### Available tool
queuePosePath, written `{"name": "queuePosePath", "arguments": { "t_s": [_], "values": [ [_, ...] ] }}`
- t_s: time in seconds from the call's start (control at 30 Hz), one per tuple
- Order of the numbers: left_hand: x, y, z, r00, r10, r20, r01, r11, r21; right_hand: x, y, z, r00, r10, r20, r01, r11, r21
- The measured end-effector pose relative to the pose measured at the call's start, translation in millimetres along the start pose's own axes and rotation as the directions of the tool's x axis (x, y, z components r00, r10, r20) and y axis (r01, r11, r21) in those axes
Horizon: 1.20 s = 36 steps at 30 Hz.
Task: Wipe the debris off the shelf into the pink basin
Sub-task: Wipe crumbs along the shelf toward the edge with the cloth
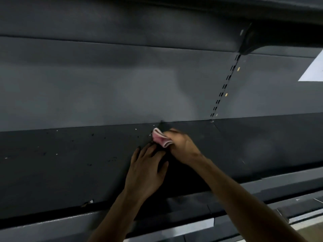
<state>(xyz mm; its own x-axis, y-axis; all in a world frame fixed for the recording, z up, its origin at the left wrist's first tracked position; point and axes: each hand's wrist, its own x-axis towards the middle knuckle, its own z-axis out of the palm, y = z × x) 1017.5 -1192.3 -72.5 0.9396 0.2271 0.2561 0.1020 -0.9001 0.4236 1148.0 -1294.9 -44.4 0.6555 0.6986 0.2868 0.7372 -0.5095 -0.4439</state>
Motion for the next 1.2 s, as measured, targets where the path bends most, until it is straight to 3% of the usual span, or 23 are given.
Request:
{"name": "queuePosePath", "arguments": {
  "t_s": [0.1,0.2,0.37,0.43,0.53,0.63,0.8,0.87,0.97,1.1,1.2],
  "values": [
    [-2.3,-6.2,-3.4,0.995,-0.022,-0.092,0.012,0.995,-0.101,-9.6,-14.5,-13.4,0.999,0.038,0.016,-0.04,0.989,0.144],
    [-7.2,-8.9,-7.6,0.989,-0.076,-0.129,0.058,0.989,-0.138,-16.4,1.8,-39.7,0.984,0.179,0.007,-0.178,0.974,0.141],
    [-14.9,-23.8,-22.3,0.995,-0.058,-0.084,0.057,0.998,-0.015,-17.9,58.6,-83.5,0.889,0.449,-0.09,-0.427,0.884,0.191],
    [-18.9,-34.5,-25.2,0.995,-0.083,-0.054,0.086,0.995,0.05,-16.2,86.4,-83.1,0.86,0.508,-0.053,-0.504,0.86,0.075],
    [-23.1,-42.8,-23.9,0.995,-0.099,-0.023,0.101,0.987,0.123,-11.2,103.5,-64.4,0.883,0.456,-0.111,-0.469,0.868,-0.161],
    [-21.6,-41.4,-20.4,0.995,-0.1,-0.019,0.101,0.983,0.151,-6.8,73.9,-39.2,0.942,0.321,-0.096,-0.335,0.907,-0.253],
    [-21.2,-40.6,-19.6,0.993,-0.116,-0.018,0.118,0.983,0.139,-11.5,7.5,0.3,0.995,0.098,-0.018,-0.1,0.985,-0.141],
    [-21.6,-40.3,-21.2,0.993,-0.114,-0.027,0.116,0.985,0.128,-15.7,-12.7,2.2,0.993,0.111,0.047,-0.109,0.993,-0.046],
    [-22.1,-39.1,-23.6,0.993,-0.105,-0.046,0.109,0.988,0.107,-27.0,-17.9,-13.1,0.988,0.155,0.012,-0.155,0.986,0.067],
    [-24.0,-38.8,-23.7,0.993,-0.108,-0.052,0.112,0.99,0.088,-44.5,21.0,-47.1,0.931,0.328,-0.159,-0.322,0.945,0.062],
    [-22.7,-38.2,-24.6,0.993,-0.109,-0.04,0.112,0.991,0.069,-57.7,52.3,-64.4,0.887,0.428,-0.174,-0.443,0.895,-0.056]
  ]
}}
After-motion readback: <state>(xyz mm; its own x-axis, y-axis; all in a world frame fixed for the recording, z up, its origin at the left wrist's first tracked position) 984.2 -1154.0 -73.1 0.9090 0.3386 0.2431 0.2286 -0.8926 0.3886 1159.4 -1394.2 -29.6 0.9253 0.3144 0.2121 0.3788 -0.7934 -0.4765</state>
